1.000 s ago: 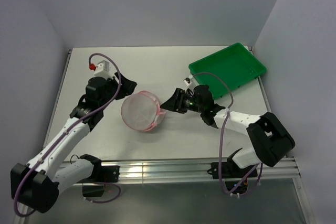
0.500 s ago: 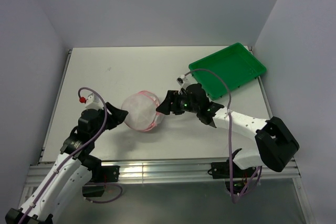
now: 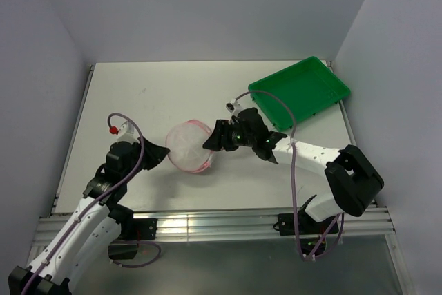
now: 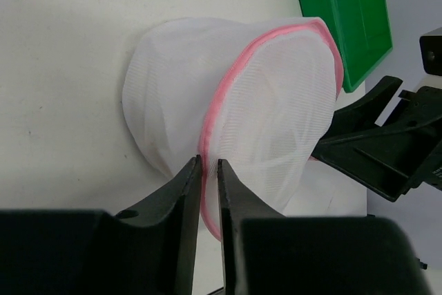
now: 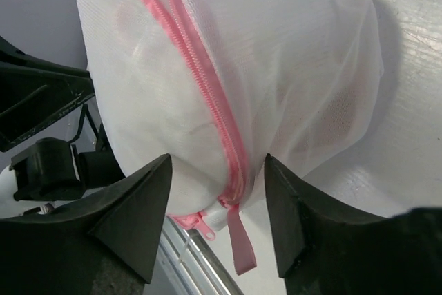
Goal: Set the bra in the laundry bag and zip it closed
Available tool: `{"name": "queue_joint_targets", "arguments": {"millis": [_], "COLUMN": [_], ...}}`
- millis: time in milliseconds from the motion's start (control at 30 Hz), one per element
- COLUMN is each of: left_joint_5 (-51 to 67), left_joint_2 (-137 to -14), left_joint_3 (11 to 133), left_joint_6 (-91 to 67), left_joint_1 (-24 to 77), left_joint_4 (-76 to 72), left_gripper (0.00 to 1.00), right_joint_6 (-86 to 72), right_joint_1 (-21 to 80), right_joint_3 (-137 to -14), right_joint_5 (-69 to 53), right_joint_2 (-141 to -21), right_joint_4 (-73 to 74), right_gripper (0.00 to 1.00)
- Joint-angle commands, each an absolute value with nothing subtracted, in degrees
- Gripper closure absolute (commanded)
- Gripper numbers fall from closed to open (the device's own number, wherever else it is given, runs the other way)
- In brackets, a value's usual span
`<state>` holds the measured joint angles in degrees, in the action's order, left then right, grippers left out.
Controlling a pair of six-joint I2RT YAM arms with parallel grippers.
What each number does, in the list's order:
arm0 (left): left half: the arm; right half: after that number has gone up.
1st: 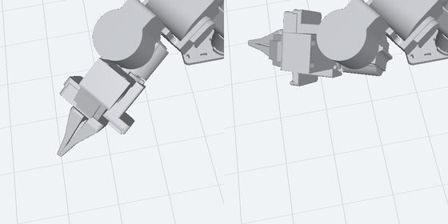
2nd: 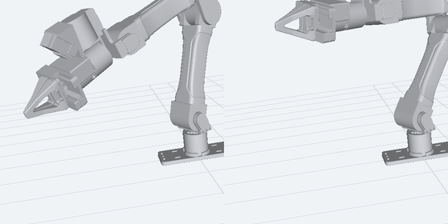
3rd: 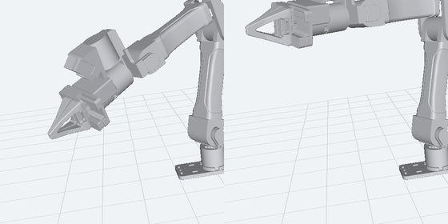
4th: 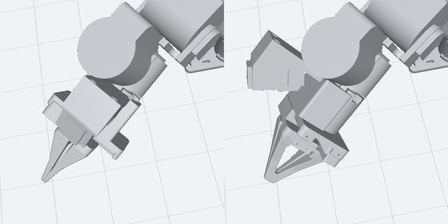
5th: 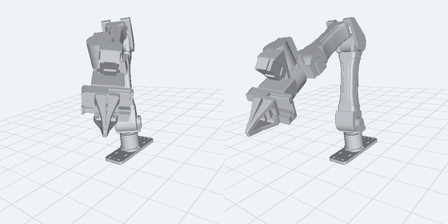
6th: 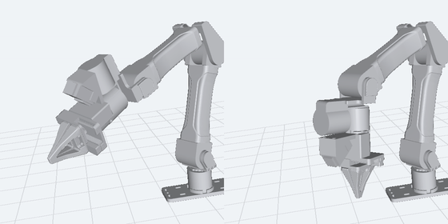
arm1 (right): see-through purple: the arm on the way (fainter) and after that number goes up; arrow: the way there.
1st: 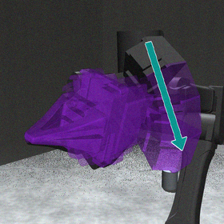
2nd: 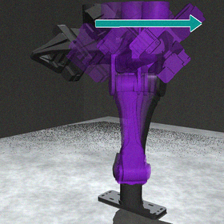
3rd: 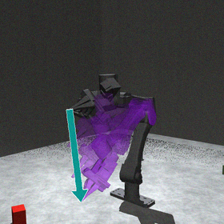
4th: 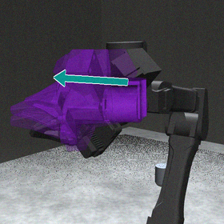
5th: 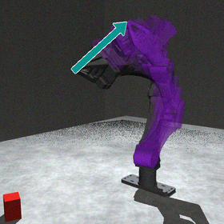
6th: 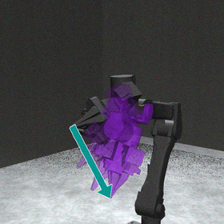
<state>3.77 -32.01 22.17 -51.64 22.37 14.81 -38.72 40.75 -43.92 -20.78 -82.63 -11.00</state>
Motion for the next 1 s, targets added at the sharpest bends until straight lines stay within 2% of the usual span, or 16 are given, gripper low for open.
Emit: {"name": "queue_joint_targets", "arguments": {"millis": [0, 267, 300, 533, 567, 667, 700, 800, 900, 967], "left_joint_5": [5.45, 5.89, 5.98, 6.24, 6.68, 7.47, 6.86, 3.97, 2.55, 3.25], "left_joint_2": [-34.79, -43.76, -45.86, -54.83, -57.54, -60.81, -60.82, -57.06, -50.38, -44.95], "left_joint_3": [23.55, 27.68, 28.12, 34.61, 35.93, 39.81, 40.51, 40.26, 38.59, 36.84], "left_joint_6": [-50.28, -48.08, -47.9, -46.15, -45.79, -44.56, -44.04, -43.24, -43.68, -44.82], "left_joint_1": [22.59, 22.59, 22.59, 22.59, 22.59, 22.59, 22.59, 22.59, 22.59, 23.11], "left_joint_4": [9.76, 2.99, 2.29, -3.86, -3.95, -3.61, -3.17, -0.18, 5.34, 7.55], "left_gripper": [0.8, 0.89, 0.9, 0.9, 0.88, 0.71, 0.59, 0.43, 0.39, 0.41], "right_joint_6": [-40.43, -46.75, -48.41, -55.45, -56.5, -57.48, -57.65, -58.27, -58.89, -58.8], "right_joint_1": [41.22, 41.48, 41.48, 41.57, 41.57, 41.48, 41.48, 40.78, 40.25, 39.9], "right_joint_3": [-44.83, -39.03, -37.54, -30.68, -30.06, -30.14, -30.41, -31.02, -31.11, -30.85], "right_joint_5": [-20.66, -17.58, -16.97, -11.87, -10.73, -8.71, -7.57, -7.82, -9.13, -9.32], "right_joint_2": [-82.53, -79.1, -78.75, -75.15, -74.97, -74.62, -75.05, -76.54, -77.87, -77.96], "right_joint_4": [-14.58, -20.21, -21.52, -29.52, -30.05, -31.37, -31.2, -32.6, -34.71, -35.33], "right_gripper": [0.38, 0.51, 0.59, 0.75, 0.76, 0.8, 0.83, 0.88, 0.91, 0.91]}}
